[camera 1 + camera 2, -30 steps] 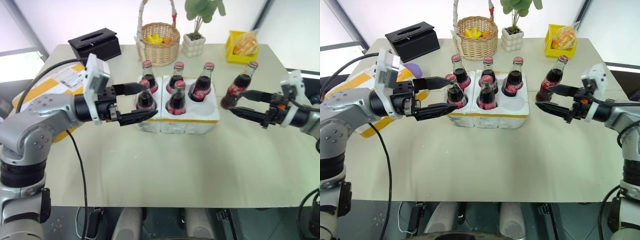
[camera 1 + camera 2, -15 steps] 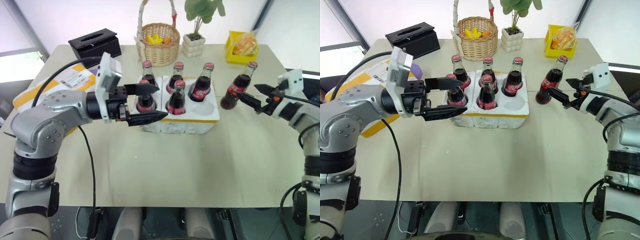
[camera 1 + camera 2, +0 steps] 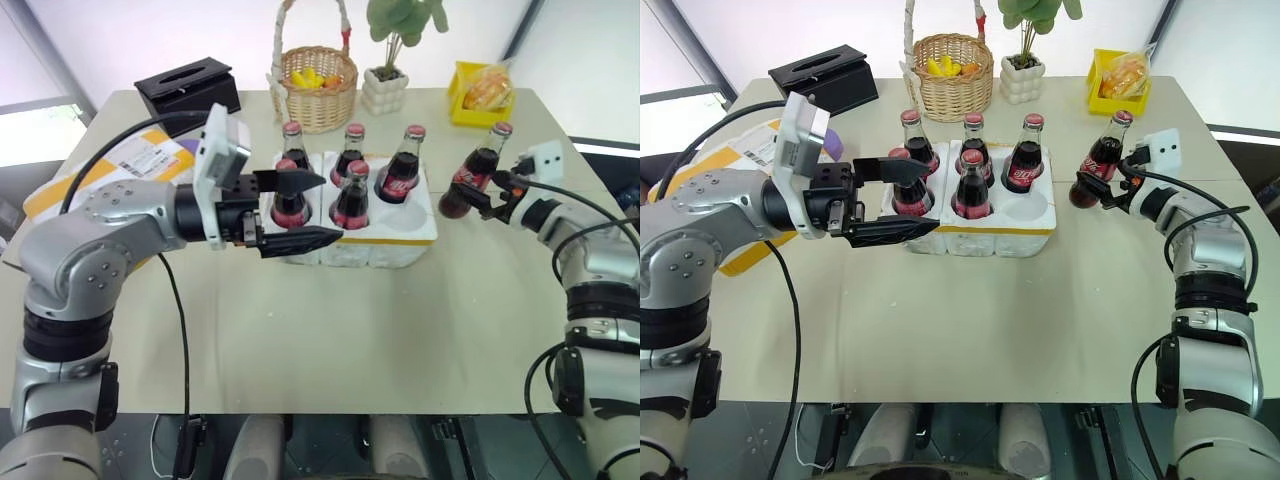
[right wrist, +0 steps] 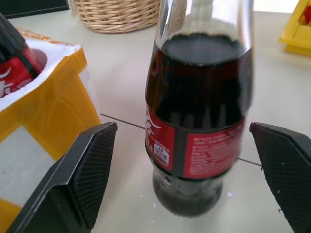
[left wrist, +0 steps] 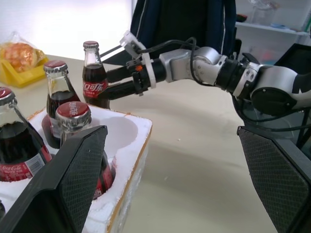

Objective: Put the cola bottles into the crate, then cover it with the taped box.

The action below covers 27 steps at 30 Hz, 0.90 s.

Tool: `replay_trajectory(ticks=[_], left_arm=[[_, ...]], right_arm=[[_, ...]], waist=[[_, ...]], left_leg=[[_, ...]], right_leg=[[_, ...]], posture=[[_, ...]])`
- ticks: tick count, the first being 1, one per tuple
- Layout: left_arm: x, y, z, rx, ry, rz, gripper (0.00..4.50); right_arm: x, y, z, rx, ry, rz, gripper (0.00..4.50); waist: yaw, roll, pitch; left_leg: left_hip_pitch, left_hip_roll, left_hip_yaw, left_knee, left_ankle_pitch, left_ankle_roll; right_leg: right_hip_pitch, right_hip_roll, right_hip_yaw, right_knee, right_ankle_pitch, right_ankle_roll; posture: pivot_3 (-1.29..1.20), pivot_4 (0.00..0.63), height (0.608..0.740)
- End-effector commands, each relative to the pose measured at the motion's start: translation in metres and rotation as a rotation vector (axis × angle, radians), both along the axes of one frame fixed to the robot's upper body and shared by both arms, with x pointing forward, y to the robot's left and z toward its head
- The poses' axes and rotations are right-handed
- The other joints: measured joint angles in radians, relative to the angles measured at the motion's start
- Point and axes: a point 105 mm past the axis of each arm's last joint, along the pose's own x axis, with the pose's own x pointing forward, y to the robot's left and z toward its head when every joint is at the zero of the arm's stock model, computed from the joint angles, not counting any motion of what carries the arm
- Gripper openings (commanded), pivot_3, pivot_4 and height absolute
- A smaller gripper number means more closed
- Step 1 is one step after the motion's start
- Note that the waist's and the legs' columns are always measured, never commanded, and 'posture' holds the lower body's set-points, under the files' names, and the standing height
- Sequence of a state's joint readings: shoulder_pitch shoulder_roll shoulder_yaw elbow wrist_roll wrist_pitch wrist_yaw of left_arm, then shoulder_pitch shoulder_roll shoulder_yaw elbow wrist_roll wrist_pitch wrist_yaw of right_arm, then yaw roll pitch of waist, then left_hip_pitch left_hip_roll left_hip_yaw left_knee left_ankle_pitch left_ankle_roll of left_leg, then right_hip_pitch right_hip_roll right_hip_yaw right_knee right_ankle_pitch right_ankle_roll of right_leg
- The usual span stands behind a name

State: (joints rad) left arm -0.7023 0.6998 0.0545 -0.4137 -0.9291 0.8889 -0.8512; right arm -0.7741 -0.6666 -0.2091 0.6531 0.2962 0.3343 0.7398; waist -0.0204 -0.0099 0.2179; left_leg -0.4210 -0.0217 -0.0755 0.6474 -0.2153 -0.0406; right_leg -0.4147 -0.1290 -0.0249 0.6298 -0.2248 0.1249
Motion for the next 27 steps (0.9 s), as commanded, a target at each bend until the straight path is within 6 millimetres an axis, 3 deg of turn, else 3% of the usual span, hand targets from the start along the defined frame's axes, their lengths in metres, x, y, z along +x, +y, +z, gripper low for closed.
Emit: replay_trajectory(ticks=[1,6,8,11,17,23,27], left_arm=[[-0.005,0.002,0.009,-0.008,-0.041,-0.003,4.50],[-0.005,0.002,0.008,-0.007,-0.040,0.003,4.50],[-0.005,0.003,0.008,-0.006,-0.040,0.005,4.50],[-0.005,0.004,0.008,-0.006,-0.042,0.009,4.50],[-0.005,0.006,0.008,-0.003,-0.044,0.017,4.50],[-0.005,0.006,0.008,-0.001,-0.041,0.016,4.50],[-0.004,0.006,0.008,-0.001,-0.040,0.015,4.50]], right_arm=[[0.008,0.001,0.018,0.001,-0.066,-0.012,4.46],[0.015,0.003,0.018,0.016,-0.069,-0.022,4.46],[0.016,0.003,0.018,0.021,-0.069,-0.023,3.97],[0.016,0.003,0.016,0.021,-0.066,-0.021,2.69],[0.014,0.000,0.022,0.031,-0.082,-0.030,2.66],[0.002,-0.004,0.060,0.002,-0.166,0.027,2.66],[-0.017,0.006,0.094,-0.018,-0.225,0.139,2.66]], waist=[[0.000,0.000,0.000],[0.002,0.000,0.000],[0.001,0.000,0.000],[0.000,0.000,0.000],[0.001,0.000,0.000],[0.002,0.001,0.000],[0.003,0.002,0.001]], left_leg=[[0.000,0.000,0.000,0.000,0.000,0.000],[0.000,0.000,0.000,-0.001,0.000,0.000],[0.000,0.000,0.000,-0.001,0.000,0.000],[0.000,0.000,0.000,-0.001,0.000,0.000],[0.000,0.000,0.000,-0.001,0.000,0.000],[0.000,0.000,0.000,-0.001,0.000,0.000],[-0.005,0.000,0.000,-0.001,0.000,0.000]], right_leg=[[0.000,0.000,0.000,0.000,0.000,0.000],[0.000,0.000,0.000,0.000,0.000,0.000],[0.000,0.000,0.000,0.000,0.000,0.000],[0.000,0.000,0.000,0.000,0.000,0.000],[0.000,0.001,0.000,0.000,0.000,0.000],[0.000,0.001,0.000,0.000,0.000,0.000],[-0.005,0.001,0.001,0.000,0.000,0.000]], posture=[[0.00,0.150,0.740],[0.00,0.150,0.740],[0.00,0.150,0.740],[0.00,0.150,0.740],[0.00,0.150,0.740],[0.00,0.150,0.740],[0.00,0.150,0.740]])
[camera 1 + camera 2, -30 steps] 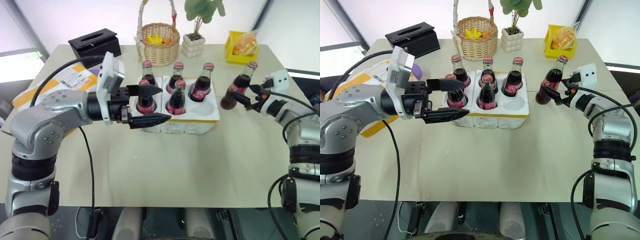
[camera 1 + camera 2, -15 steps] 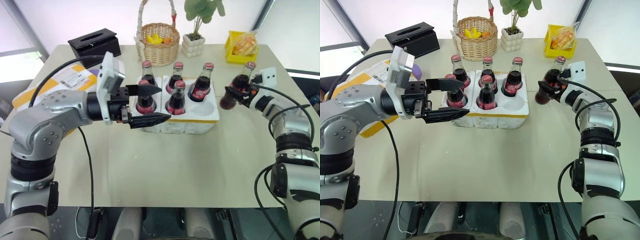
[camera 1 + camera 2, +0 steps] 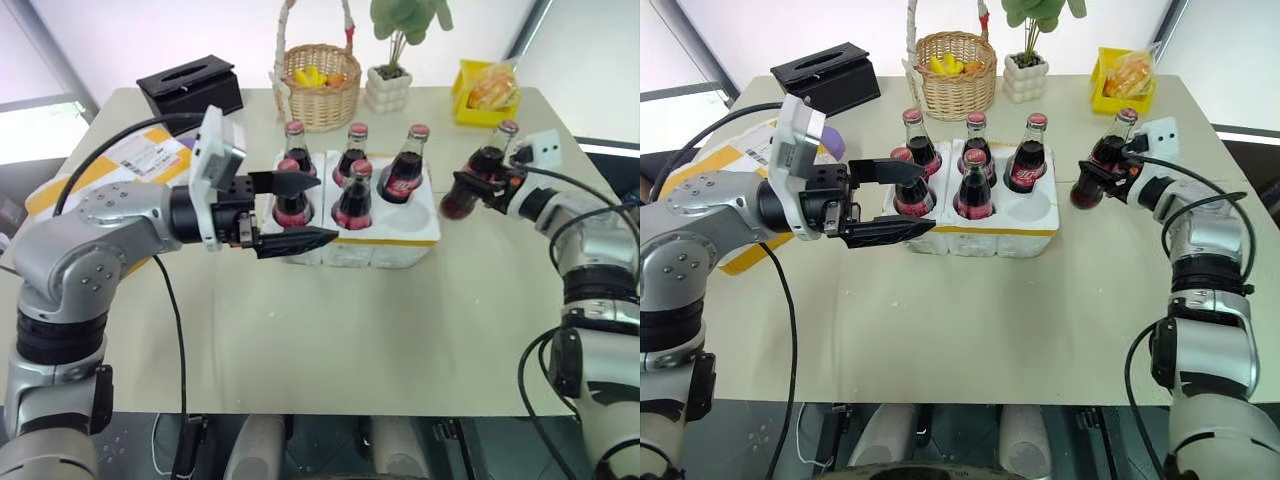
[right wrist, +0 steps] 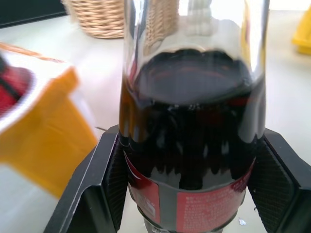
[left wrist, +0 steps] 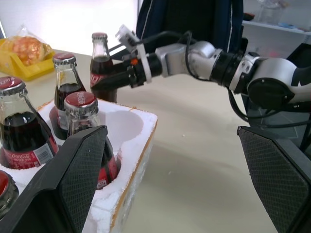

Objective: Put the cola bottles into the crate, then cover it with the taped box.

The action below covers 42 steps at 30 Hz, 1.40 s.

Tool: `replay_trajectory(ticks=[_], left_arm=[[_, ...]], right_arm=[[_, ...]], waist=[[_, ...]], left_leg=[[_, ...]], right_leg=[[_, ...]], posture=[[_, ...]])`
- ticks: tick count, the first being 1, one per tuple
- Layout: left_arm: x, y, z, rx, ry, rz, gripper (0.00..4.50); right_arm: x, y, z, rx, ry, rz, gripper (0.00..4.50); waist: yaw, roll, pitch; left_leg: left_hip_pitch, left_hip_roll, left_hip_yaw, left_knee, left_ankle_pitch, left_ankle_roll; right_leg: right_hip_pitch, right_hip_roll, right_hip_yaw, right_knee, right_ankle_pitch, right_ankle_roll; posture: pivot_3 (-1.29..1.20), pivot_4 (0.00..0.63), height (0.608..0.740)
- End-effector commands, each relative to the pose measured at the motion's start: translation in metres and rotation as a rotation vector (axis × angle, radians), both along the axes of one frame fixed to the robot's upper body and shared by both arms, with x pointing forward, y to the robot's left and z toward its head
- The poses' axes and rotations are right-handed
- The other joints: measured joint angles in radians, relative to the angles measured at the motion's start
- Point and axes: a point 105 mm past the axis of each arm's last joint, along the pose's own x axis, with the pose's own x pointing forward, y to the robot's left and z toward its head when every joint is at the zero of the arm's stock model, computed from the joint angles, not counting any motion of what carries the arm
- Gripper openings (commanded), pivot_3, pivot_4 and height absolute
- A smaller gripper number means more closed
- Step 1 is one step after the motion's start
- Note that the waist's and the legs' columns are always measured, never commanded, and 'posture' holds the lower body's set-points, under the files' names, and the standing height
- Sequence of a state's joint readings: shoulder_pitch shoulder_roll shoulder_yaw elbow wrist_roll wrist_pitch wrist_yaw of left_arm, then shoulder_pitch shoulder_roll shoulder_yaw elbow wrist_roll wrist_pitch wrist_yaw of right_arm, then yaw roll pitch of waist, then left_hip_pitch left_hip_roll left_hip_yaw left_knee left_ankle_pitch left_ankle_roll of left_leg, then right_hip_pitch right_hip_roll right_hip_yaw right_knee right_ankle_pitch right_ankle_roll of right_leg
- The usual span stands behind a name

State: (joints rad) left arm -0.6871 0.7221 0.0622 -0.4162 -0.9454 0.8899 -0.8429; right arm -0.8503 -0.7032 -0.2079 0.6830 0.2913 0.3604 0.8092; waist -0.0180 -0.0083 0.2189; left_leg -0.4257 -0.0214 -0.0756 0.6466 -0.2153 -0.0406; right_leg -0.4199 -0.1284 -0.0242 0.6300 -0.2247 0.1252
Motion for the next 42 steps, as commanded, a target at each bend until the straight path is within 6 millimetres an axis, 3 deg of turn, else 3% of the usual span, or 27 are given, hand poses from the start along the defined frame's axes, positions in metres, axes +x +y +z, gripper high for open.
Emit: replay_trajectory(ticks=[1,9,15,26,36,39,42], left_arm=[[-0.004,0.001,0.009,-0.007,-0.051,-0.001,4.50],[-0.003,0.000,0.010,-0.014,-0.055,-0.005,4.50],[-0.002,0.000,0.010,-0.016,-0.059,-0.002,4.50],[-0.002,0.004,0.011,-0.012,-0.067,0.023,4.50],[-0.002,0.004,0.012,-0.013,-0.067,0.027,4.50],[-0.002,0.004,0.012,-0.013,-0.068,0.025,4.50],[-0.003,0.003,0.012,-0.011,-0.068,0.021,4.50]], right_arm=[[-0.024,0.010,0.077,-0.009,-0.214,0.127,2.66],[-0.074,0.050,0.116,-0.009,-0.266,0.441,2.66],[-0.086,0.072,0.118,0.015,-0.248,0.546,2.66],[-0.084,0.089,0.073,0.031,-0.125,0.633,2.66],[-0.080,0.105,0.060,-0.007,-0.102,0.673,2.66],[-0.078,0.108,0.053,-0.046,-0.094,0.671,2.66],[-0.072,0.111,0.034,-0.204,-0.083,0.645,2.66]], waist=[[0.001,0.000,0.000],[-0.001,0.000,0.000],[0.003,0.000,0.000],[0.003,0.000,0.000],[0.003,-0.001,0.000],[0.003,-0.001,0.000],[0.003,-0.001,0.000]], left_leg=[[0.000,0.000,0.000,0.000,0.000,0.000],[0.000,0.001,0.000,-0.001,0.000,0.000],[0.000,0.001,0.000,0.001,0.000,0.000],[-0.001,0.001,0.000,0.000,0.000,0.000],[0.000,0.001,0.000,0.001,0.000,0.000],[0.000,0.001,0.000,0.001,0.000,0.000],[-0.001,0.001,0.000,0.000,0.000,0.000]], right_leg=[[-0.001,0.000,0.000,0.000,0.000,0.000],[-0.002,0.001,0.000,0.001,0.000,0.000],[-0.001,0.001,0.001,0.001,0.000,0.000],[-0.002,0.001,0.001,0.001,0.000,0.000],[-0.001,0.001,0.001,0.001,0.000,0.000],[-0.001,0.001,0.001,0.001,0.000,0.000],[-0.001,0.001,0.001,0.001,0.000,0.000]], posture=[[0.00,0.150,0.740],[0.00,0.150,0.740],[0.00,0.150,0.740],[0.00,0.150,0.740],[0.00,0.150,0.740],[0.00,0.150,0.740],[0.00,0.150,0.740]])
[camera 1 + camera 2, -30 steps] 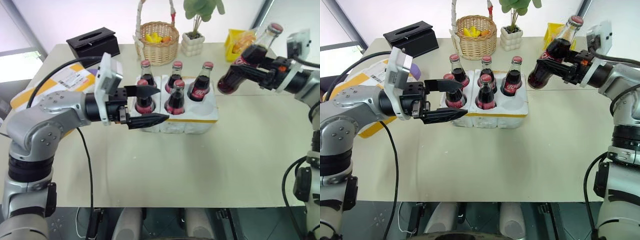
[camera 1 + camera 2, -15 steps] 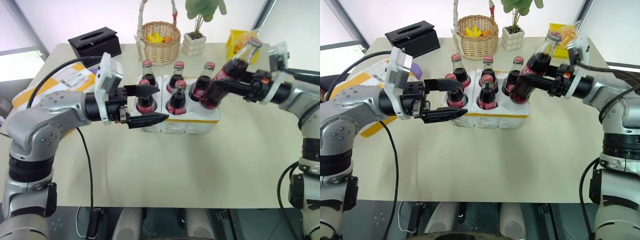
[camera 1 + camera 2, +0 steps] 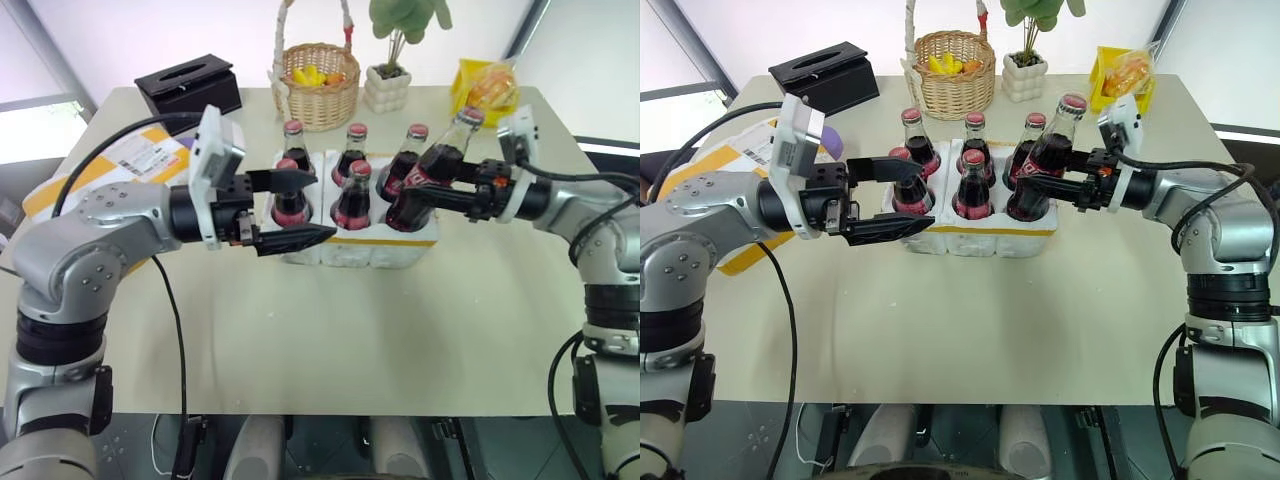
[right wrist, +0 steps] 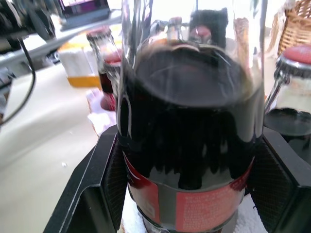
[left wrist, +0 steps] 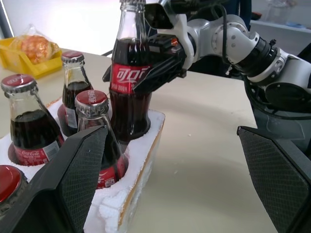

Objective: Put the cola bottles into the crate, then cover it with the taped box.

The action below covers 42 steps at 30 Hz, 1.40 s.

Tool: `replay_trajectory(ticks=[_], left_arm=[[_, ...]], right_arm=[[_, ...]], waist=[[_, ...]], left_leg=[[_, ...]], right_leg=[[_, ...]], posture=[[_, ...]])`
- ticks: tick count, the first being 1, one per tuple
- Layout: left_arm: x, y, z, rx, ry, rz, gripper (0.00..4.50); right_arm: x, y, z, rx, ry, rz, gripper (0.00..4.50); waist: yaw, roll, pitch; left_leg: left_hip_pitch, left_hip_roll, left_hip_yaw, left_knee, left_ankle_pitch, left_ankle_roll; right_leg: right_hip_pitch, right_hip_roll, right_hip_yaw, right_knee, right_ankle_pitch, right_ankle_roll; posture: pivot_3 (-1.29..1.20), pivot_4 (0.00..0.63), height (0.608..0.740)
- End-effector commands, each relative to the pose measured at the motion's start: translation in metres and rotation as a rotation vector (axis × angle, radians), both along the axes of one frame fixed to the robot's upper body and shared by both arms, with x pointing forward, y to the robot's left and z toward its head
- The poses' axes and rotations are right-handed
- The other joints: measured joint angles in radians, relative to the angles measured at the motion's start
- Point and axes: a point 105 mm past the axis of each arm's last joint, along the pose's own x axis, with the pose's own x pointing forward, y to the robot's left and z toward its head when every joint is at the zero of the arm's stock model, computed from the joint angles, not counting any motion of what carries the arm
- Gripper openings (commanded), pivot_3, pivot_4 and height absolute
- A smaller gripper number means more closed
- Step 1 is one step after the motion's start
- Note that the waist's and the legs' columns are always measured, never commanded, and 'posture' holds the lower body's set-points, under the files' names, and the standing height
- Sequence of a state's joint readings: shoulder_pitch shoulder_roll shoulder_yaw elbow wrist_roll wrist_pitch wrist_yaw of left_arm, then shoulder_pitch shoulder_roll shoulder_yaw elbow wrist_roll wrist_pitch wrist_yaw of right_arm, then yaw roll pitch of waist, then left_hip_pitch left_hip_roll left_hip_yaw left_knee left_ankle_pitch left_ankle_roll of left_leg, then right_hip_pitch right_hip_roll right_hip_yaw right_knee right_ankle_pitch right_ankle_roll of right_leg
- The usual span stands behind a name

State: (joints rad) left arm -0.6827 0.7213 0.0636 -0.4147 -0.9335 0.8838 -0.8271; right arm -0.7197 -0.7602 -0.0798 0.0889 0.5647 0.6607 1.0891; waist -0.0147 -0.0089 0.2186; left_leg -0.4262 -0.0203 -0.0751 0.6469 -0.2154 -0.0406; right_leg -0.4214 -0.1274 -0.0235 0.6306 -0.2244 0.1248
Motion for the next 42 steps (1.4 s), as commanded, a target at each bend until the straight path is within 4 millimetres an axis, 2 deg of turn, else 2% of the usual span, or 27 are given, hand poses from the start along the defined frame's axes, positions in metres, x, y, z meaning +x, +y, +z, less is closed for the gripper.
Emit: replay_trajectory(ticks=[1,9,11,13,18,23,28,30,33,38,42], left_arm=[[-0.006,0.002,0.013,-0.008,-0.063,-0.007,4.50],[-0.007,0.003,0.012,-0.005,-0.063,-0.003,4.50],[-0.007,0.003,0.012,-0.004,-0.063,-0.003,4.50],[-0.007,0.003,0.012,-0.003,-0.063,-0.004,4.50],[-0.007,0.003,0.012,-0.002,-0.062,-0.005,4.50],[-0.007,0.011,0.011,0.011,-0.079,0.039,4.50],[-0.009,0.037,0.015,0.053,-0.131,0.169,4.50],[-0.009,0.051,0.013,0.121,-0.182,0.260,4.50],[-0.010,0.072,0.006,0.263,-0.294,0.393,4.50],[-0.022,0.117,-0.019,0.558,-0.390,0.572,4.50],[-0.034,0.164,-0.032,0.713,-0.401,0.778,4.50]], right_arm=[[-0.001,0.007,0.000,-0.145,-0.131,0.015,2.66],[0.000,0.014,-0.012,-0.186,-0.108,0.028,2.66],[0.000,0.015,-0.015,-0.184,-0.083,0.034,3.71],[-0.002,0.015,-0.020,-0.206,-0.072,0.049,4.44],[-0.007,0.010,-0.013,-0.210,-0.102,0.058,4.44],[-0.017,-0.012,0.012,-0.136,-0.108,0.053,4.44],[-0.019,-0.048,0.043,-0.081,-0.143,-0.040,4.44],[-0.021,-0.063,0.052,-0.100,-0.166,-0.076,4.44],[-0.028,-0.075,0.065,-0.108,-0.187,-0.077,4.44],[-0.040,-0.071,0.085,-0.048,-0.218,0.004,4.44],[-0.044,-0.054,0.084,-0.024,-0.220,0.097,4.44]], waist=[[0.000,0.000,0.000],[0.002,0.000,0.000],[0.002,0.000,0.000],[0.001,0.000,0.000],[0.000,0.000,0.000],[0.001,0.000,0.000],[-0.002,0.000,0.000],[-0.003,0.000,0.000],[-0.004,0.000,0.000],[-0.008,0.000,0.000],[-0.006,0.000,0.000]], left_leg=[[0.000,0.000,0.000,0.000,0.000,0.000],[0.000,0.000,0.000,0.000,0.000,0.000],[0.000,0.000,0.000,0.000,0.000,0.000],[0.000,0.000,0.000,0.000,0.000,0.000],[0.000,0.000,0.000,0.001,0.000,0.000],[0.000,0.000,0.000,0.000,0.000,0.000],[0.000,0.000,0.000,0.000,0.000,0.000],[0.001,0.000,0.000,0.000,0.000,0.000],[0.001,0.000,0.001,0.000,0.000,0.000],[0.001,0.001,0.005,-0.001,0.000,0.000],[0.001,0.002,0.010,-0.001,0.000,0.000]], right_leg=[[0.000,0.000,0.000,0.000,0.000,0.000],[0.000,0.000,0.000,0.000,0.000,0.000],[0.000,0.000,0.000,0.000,0.000,0.000],[0.000,0.000,0.000,0.000,0.000,0.000],[0.000,0.000,0.000,0.000,0.000,0.000],[0.000,0.000,0.000,0.000,0.000,0.000],[0.000,0.000,0.000,0.000,0.000,0.000],[0.000,0.000,0.000,0.000,0.000,0.000],[0.000,0.000,0.000,0.000,-0.001,-0.002],[-0.003,0.000,0.004,-0.001,-0.002,-0.005],[-0.004,0.000,0.008,-0.001,-0.002,-0.006]], posture=[[0.00,0.150,0.740],[0.00,0.150,0.740],[0.00,0.150,0.740],[0.00,0.150,0.740],[0.00,0.150,0.740],[0.00,0.150,0.740],[0.00,0.150,0.740],[0.00,0.150,0.740],[0.00,0.150,0.740],[0.00,0.150,0.740],[0.00,0.150,0.740]])
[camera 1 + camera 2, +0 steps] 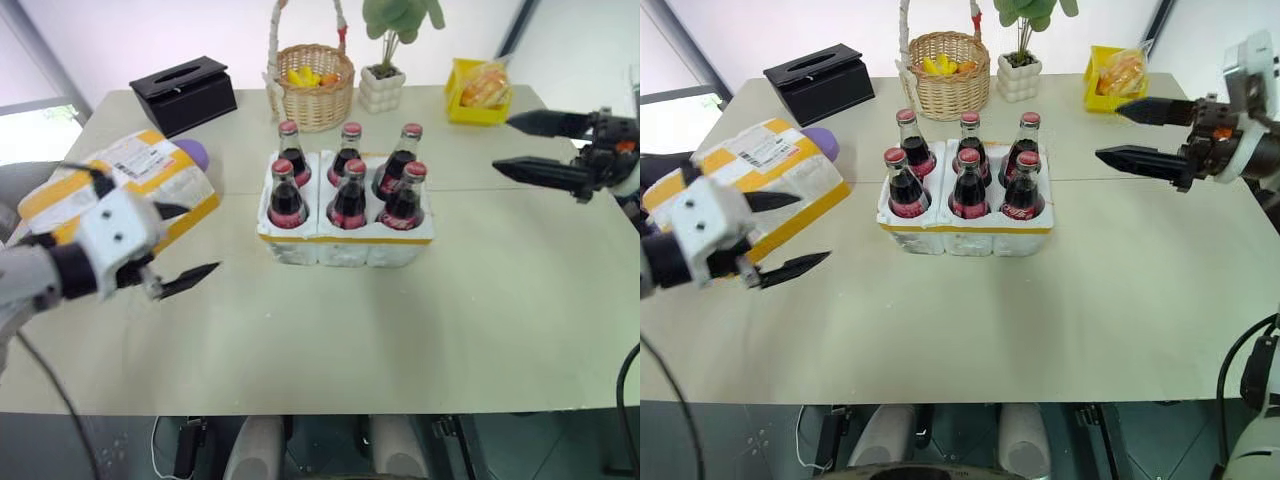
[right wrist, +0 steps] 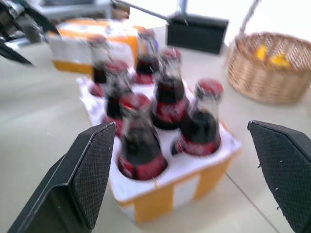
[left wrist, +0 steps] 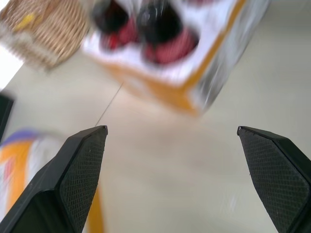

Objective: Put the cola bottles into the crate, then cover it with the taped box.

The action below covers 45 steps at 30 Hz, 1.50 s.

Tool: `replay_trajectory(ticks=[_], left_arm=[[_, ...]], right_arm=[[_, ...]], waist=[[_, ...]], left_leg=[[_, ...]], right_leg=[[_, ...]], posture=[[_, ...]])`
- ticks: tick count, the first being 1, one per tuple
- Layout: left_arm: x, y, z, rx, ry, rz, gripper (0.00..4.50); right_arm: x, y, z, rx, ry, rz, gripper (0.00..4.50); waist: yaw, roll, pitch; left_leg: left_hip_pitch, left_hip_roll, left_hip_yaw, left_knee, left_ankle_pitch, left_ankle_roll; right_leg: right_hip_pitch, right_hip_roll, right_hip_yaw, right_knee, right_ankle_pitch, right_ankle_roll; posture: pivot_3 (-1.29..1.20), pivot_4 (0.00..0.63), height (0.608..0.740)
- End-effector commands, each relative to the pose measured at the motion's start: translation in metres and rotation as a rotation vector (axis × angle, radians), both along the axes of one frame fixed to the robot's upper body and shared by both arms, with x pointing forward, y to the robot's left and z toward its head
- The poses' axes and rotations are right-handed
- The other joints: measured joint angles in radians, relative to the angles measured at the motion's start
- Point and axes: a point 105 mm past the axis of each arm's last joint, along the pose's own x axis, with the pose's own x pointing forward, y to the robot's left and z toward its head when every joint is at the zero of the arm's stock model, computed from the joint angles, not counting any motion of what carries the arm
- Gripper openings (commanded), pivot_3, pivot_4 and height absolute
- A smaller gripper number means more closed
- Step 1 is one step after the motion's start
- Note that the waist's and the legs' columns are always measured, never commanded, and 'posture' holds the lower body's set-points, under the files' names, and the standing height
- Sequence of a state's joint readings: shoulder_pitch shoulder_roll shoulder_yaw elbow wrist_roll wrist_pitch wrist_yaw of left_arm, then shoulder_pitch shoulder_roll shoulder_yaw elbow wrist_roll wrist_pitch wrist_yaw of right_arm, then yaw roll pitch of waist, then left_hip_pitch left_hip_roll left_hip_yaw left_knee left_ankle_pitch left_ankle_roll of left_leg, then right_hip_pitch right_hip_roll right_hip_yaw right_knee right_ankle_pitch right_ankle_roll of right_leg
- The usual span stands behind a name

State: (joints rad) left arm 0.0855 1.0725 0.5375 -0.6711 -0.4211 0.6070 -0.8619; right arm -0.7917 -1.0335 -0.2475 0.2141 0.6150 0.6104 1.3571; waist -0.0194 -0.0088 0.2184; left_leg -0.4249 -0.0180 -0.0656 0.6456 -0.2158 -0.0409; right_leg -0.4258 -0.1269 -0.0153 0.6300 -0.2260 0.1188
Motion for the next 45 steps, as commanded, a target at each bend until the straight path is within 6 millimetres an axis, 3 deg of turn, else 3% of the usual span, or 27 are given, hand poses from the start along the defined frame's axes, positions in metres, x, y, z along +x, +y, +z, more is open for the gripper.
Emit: replay_trajectory(ticks=[1,4,10,14,18,28,34,45], left_arm=[[-0.012,0.036,0.011,0.159,-0.128,0.166,4.50],[-0.029,0.063,-0.005,0.326,-0.114,0.284,4.50],[-0.056,0.120,-0.016,0.418,-0.143,0.586,4.50],[-0.060,0.157,-0.024,0.508,-0.156,0.724,4.50],[-0.054,0.181,-0.035,0.568,-0.167,0.760,4.50],[-0.008,0.201,-0.065,0.654,-0.197,0.695,4.50],[0.015,0.199,-0.089,0.646,-0.209,0.655,4.50],[0.040,0.208,-0.099,0.678,-0.333,0.696,4.50]], right_arm=[[-0.009,0.018,0.011,0.009,-0.054,0.105,4.44],[-0.011,0.027,0.007,-0.003,-0.042,0.166,4.44],[-0.016,0.033,0.010,0.005,-0.029,0.230,4.44],[-0.017,0.039,0.011,0.004,-0.033,0.256,4.44],[-0.015,0.039,0.013,0.042,-0.021,0.255,4.44],[-0.011,0.037,0.011,0.044,-0.019,0.216,4.44],[-0.015,0.039,0.015,0.037,-0.031,0.220,4.44],[-0.021,0.043,0.019,0.028,-0.048,0.222,4.44]], waist=[[-0.001,0.000,0.000],[0.000,-0.001,0.000],[0.007,-0.001,-0.001],[0.005,-0.001,-0.001],[0.002,-0.001,-0.001],[0.004,-0.001,-0.001],[0.000,-0.001,-0.001],[0.005,-0.002,-0.001]], left_leg=[[0.000,0.000,0.001,0.000,0.000,0.000],[0.000,0.001,0.003,0.000,0.000,0.000],[0.000,0.001,0.005,0.000,-0.001,0.000],[0.000,0.002,0.005,0.000,-0.001,0.000],[0.000,0.004,0.006,0.000,-0.001,0.000],[-0.001,0.011,0.007,-0.001,-0.001,0.000],[-0.001,0.012,0.008,-0.002,-0.001,0.000],[0.000,0.012,0.009,-0.002,-0.001,0.000]], right_leg=[[0.000,0.000,0.001,-0.001,0.000,0.000],[-0.001,0.000,0.002,0.000,0.001,-0.001],[-0.003,0.000,0.003,-0.001,0.001,-0.001],[-0.003,0.000,0.003,-0.001,0.001,-0.001],[-0.004,0.001,0.003,-0.001,0.001,-0.002],[-0.007,0.008,0.004,-0.001,0.004,-0.006],[-0.008,0.009,0.005,0.000,0.005,-0.005],[-0.008,0.010,0.005,0.001,0.008,-0.002]], posture=[[0.00,0.150,0.740],[0.00,0.150,0.740],[0.00,0.150,0.740],[0.00,0.150,0.740],[0.00,0.150,0.740],[0.00,0.150,0.740],[0.00,0.150,0.740],[0.00,0.150,0.740]])
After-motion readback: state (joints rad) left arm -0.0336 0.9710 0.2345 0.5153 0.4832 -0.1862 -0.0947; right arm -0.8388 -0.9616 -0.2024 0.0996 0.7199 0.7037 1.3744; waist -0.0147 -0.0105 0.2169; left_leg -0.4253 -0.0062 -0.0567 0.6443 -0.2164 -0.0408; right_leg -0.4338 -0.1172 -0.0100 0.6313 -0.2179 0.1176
